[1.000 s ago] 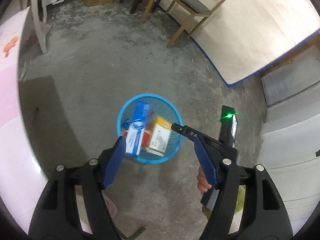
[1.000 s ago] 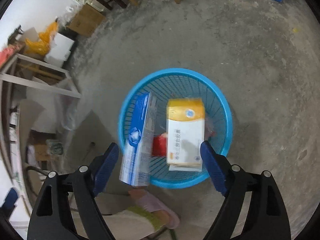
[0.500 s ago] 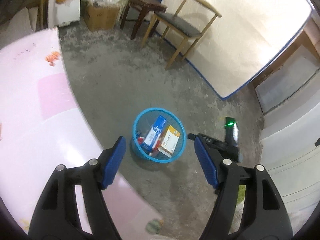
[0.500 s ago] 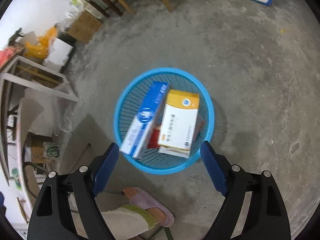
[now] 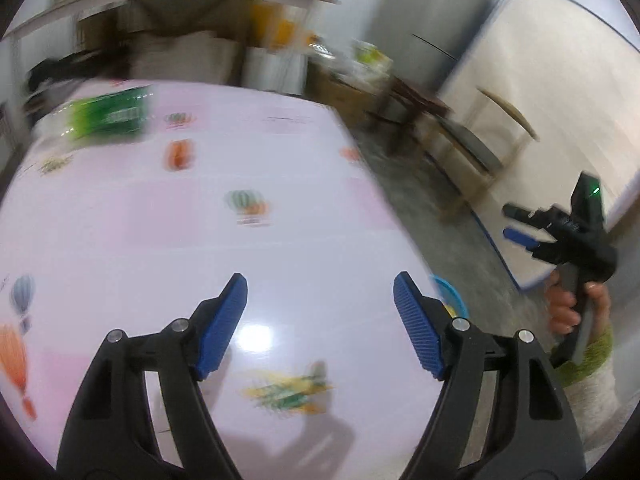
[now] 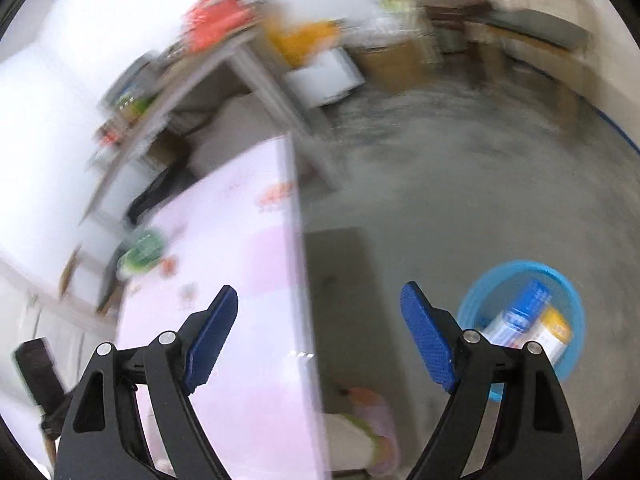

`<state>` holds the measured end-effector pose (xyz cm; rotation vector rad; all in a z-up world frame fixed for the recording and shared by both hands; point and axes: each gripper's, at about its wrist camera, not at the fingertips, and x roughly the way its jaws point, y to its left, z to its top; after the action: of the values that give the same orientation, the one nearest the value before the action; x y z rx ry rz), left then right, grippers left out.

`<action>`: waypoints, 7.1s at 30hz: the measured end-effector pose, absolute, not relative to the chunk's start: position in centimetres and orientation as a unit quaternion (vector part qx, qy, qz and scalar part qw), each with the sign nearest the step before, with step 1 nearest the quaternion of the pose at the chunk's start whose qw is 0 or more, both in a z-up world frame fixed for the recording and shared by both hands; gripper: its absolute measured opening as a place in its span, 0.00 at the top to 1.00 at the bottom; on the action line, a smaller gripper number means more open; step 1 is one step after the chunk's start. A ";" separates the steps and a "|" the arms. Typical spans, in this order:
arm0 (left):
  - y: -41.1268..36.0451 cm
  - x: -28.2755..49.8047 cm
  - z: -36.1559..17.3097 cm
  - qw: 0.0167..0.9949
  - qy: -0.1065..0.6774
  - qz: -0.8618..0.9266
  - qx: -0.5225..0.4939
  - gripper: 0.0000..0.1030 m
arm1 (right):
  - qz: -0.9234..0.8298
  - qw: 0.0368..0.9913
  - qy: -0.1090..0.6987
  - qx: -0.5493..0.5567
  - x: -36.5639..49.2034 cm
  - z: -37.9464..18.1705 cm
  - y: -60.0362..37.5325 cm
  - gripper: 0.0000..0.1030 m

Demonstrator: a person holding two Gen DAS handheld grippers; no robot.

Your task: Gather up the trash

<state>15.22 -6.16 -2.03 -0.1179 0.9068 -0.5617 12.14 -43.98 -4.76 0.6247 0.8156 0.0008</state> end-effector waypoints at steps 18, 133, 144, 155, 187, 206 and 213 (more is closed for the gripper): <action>13.8 30.9 -1.1 0.880 0.396 -0.075 -0.252 0.20 | 0.168 0.826 0.501 0.198 34.3 -7.4 -19.3 0.28; -41.6 13.8 -9.1 0.671 0.567 -0.458 0.136 0.89 | -0.179 0.726 0.382 0.543 -8.0 -15.9 -56.2 0.30; -51.2 13.8 -16.4 0.661 0.606 -0.413 0.160 0.49 | -0.204 0.665 0.399 0.597 -7.0 -26.0 -59.5 0.30; -40.4 13.4 -6.9 0.725 0.522 -0.440 0.093 0.36 | -0.232 0.663 0.422 0.573 -0.6 -31.2 -63.4 0.28; -10.6 3.2 -0.7 0.901 0.370 -0.227 -0.019 0.08 | -0.148 0.888 0.362 0.243 -9.3 -7.3 -40.4 0.06; -12.6 0.0 -2.6 0.890 0.427 -0.153 0.048 0.08 | -0.209 0.916 0.332 0.087 -10.8 -2.5 -26.0 0.06; -13.4 0.0 -3.3 0.887 0.434 -0.147 0.061 0.08 | -0.244 0.901 0.349 0.082 -11.0 -3.3 -27.7 0.06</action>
<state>0.00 -13.40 -3.26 0.1263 0.9028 -0.3064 -10.99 -27.70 -3.26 0.1706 0.7213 -0.5042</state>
